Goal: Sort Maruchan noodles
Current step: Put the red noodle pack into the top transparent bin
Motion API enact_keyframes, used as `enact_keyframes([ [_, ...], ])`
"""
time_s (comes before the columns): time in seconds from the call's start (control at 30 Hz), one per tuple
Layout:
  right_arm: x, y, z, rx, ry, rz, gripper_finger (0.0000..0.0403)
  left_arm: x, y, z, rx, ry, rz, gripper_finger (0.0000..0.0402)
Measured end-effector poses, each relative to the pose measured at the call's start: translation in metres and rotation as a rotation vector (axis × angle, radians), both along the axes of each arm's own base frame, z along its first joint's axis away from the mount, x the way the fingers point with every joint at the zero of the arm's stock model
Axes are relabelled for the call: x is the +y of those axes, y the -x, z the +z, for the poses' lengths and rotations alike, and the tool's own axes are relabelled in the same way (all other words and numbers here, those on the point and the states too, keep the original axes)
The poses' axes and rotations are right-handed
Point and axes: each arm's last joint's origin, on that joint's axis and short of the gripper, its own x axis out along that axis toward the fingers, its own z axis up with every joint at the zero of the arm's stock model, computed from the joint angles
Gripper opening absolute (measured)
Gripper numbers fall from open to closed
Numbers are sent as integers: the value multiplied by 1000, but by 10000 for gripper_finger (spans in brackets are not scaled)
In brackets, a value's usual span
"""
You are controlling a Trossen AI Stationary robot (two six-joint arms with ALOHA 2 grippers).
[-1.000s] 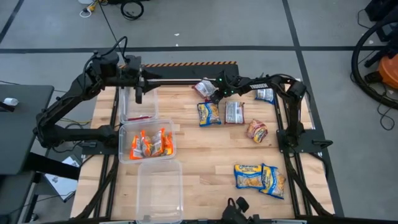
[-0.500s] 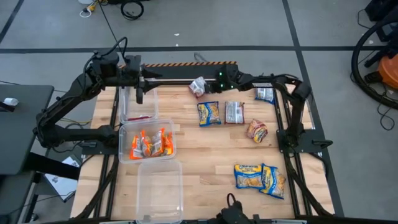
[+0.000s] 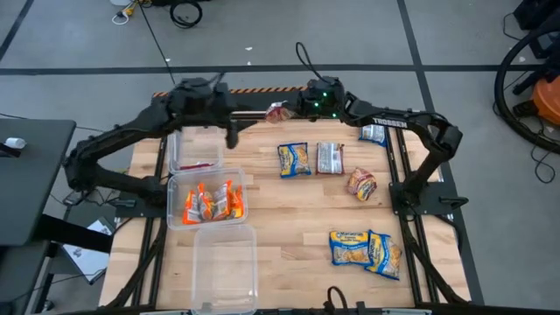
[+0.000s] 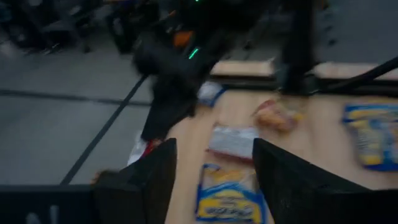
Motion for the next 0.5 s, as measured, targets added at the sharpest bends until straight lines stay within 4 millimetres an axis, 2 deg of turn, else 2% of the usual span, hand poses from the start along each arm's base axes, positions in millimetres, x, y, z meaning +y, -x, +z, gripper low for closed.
enact_keyframes([
  [0.23, 34, -10, 21, -76, 27, 19, 6, 6, -36, -27, 116, -88, 59, 253],
  [0.4, 53, -19, 29, -143, 49, 17, 6, 1, -49, -38, 180, -148, 57, 254],
  [0.5, 63, -24, 33, -187, 69, 35, 6, 2, -50, -40, 209, -176, 139, 254],
])
